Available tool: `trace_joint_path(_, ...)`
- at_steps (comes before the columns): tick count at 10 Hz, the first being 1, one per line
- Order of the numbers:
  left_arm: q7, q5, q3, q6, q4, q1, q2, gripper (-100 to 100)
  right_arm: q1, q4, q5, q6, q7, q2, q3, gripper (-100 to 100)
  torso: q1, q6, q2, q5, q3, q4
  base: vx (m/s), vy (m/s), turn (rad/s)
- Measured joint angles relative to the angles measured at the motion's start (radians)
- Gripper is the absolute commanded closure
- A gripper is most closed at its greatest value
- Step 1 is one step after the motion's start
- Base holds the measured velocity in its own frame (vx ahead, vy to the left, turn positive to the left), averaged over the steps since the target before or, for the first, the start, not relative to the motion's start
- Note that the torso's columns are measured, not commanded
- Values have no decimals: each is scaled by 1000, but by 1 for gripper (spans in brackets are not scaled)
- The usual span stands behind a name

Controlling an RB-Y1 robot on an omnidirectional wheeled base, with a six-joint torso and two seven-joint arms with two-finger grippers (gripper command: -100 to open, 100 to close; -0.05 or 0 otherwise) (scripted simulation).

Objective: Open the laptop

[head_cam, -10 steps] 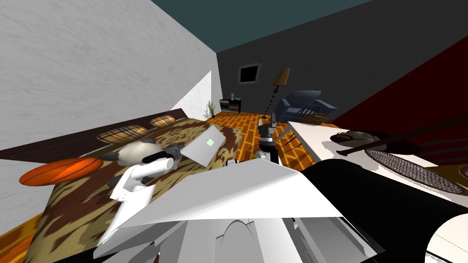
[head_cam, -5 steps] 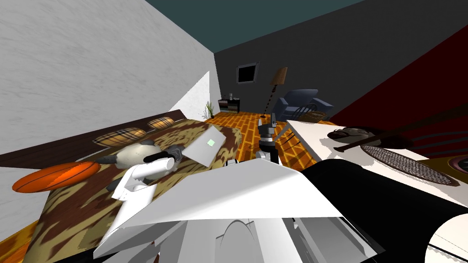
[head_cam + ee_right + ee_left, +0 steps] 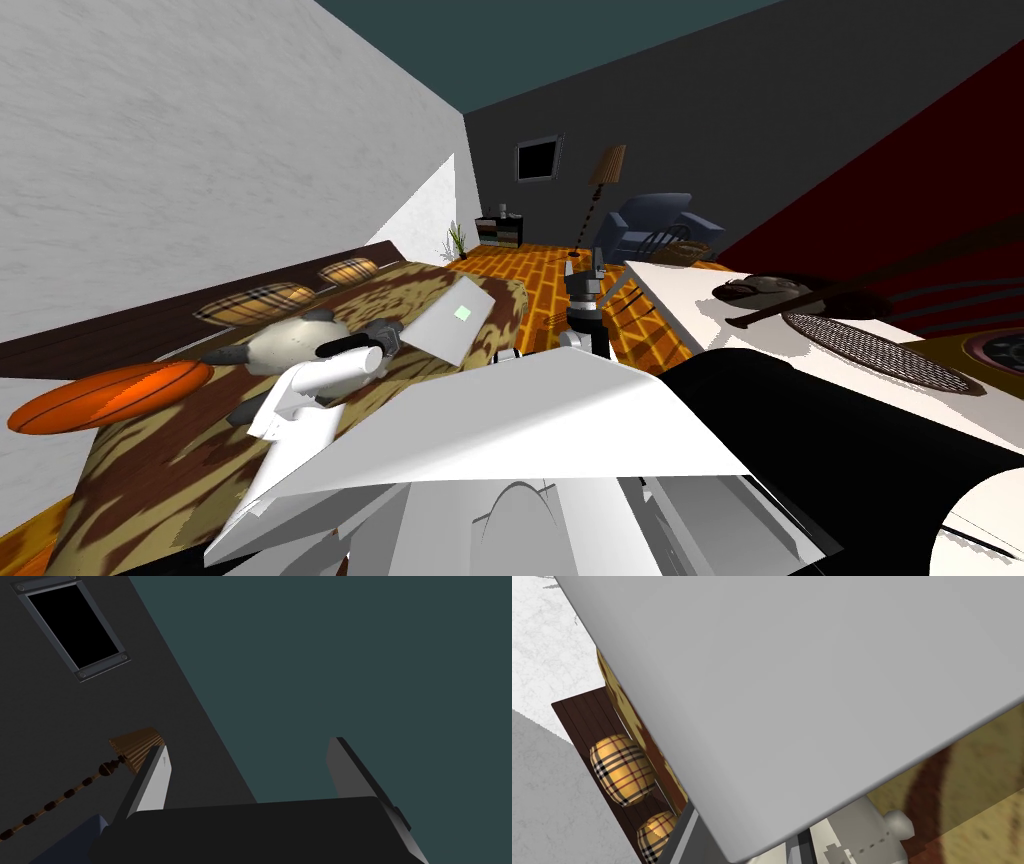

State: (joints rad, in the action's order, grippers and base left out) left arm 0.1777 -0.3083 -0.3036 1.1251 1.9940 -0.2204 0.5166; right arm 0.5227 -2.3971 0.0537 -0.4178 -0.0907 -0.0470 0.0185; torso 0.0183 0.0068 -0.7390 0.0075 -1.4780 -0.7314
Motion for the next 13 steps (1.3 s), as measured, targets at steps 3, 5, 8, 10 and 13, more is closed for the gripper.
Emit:
trace_joint_path(3,-2,-4,0,-1,-4,2,2,100,0,0,0,0,0,0,0,0,-1,-1,0,-1,0,0,-1,2,-6)
trace_joint_path(5,4,-2,0,3,-16,8,-7,100,0,0,0,0,0,0,0,0,0,4,0,3,-1,2,-11,38,-118)
trace_joint_path(8,13,-19,6,13,-32,3,-25,100,0,0,0,0,0,0,0,0,7,3,-2,3,-2,3,-6,20,-43)
trace_joint_path(10,13,-30,13,26,-38,5,-27,100,0,0,0,0,0,0,0,0,9,-2,-3,-2,1,-2,2,-6,10)
trace_joint_path(13,9,-39,18,26,-45,-1,-29,100,0,0,0,0,0,0,0,0,5,-6,-1,-8,2,-7,0,2,-6)
